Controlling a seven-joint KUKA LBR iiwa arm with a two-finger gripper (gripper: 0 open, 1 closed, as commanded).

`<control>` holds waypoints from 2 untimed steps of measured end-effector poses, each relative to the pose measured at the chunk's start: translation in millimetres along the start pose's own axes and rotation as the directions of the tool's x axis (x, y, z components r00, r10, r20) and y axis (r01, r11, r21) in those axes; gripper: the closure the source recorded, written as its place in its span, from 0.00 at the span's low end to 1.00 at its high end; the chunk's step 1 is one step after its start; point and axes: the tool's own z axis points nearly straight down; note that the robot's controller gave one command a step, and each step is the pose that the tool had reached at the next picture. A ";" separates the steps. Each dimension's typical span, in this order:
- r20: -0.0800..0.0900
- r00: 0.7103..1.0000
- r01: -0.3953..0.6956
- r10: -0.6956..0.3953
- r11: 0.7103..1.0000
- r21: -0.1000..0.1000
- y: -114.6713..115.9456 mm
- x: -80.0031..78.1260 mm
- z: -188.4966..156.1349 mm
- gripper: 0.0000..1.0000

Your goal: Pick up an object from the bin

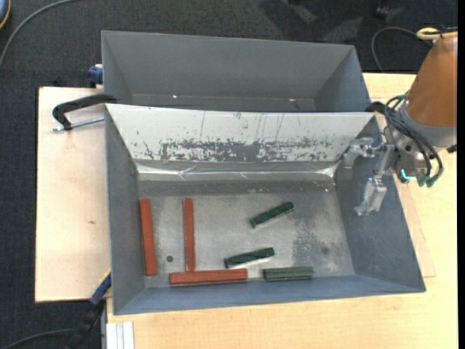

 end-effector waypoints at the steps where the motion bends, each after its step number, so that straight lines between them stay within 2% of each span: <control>1: -0.001 0.988 0.156 -0.156 0.988 -0.003 73.4 -4.7 136.1 0.00; 2: 0.011 0.951 0.310 -0.310 0.951 0.002 129.1 -19.2 131.2 0.00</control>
Offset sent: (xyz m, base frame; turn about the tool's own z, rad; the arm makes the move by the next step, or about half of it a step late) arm 0.0049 0.0698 -0.1323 -0.1528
